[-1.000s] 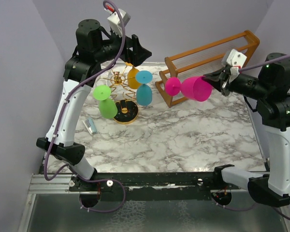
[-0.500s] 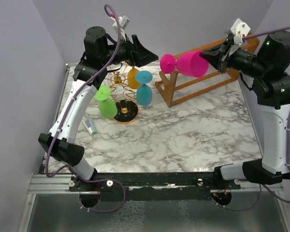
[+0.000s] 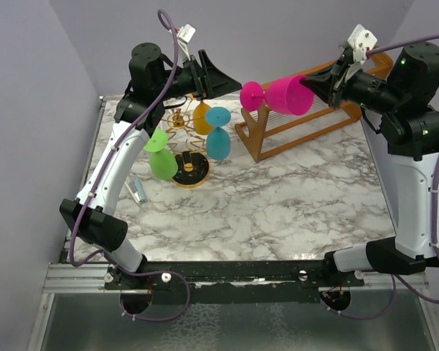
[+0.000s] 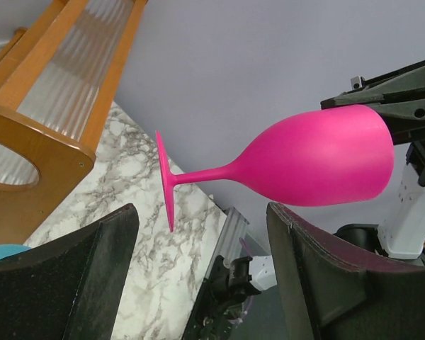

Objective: Place the wine glass upside down on the wine glass rack

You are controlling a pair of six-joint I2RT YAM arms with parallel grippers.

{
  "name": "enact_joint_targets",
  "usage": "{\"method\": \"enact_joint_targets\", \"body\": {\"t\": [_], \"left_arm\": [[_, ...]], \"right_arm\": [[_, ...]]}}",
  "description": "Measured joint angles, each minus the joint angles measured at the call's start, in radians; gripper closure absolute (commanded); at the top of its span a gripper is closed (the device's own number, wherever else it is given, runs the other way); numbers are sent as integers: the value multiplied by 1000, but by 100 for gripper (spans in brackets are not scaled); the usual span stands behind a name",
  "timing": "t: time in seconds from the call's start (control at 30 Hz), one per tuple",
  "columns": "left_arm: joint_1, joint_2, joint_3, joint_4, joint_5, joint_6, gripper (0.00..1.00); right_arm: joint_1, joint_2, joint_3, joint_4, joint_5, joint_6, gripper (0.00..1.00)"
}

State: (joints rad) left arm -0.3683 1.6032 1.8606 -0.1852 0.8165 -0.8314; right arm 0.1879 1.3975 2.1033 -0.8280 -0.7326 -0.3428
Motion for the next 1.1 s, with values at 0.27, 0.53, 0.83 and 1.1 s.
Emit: {"method": "enact_joint_targets", "body": {"t": [0.27, 0.53, 0.83, 1.1], "left_arm": [[0, 1, -14, 22, 29, -53, 26], [-11, 23, -32, 27, 42, -74, 47], [-57, 63, -23, 12, 48, -50, 78], [-60, 63, -9, -23, 47, -13, 63]], "right_arm": [[0, -12, 13, 0, -19, 2, 99], [0, 1, 62, 2, -44, 10, 99], [0, 20, 55, 4, -47, 15, 99], [0, 20, 47, 9, -47, 16, 99]]}}
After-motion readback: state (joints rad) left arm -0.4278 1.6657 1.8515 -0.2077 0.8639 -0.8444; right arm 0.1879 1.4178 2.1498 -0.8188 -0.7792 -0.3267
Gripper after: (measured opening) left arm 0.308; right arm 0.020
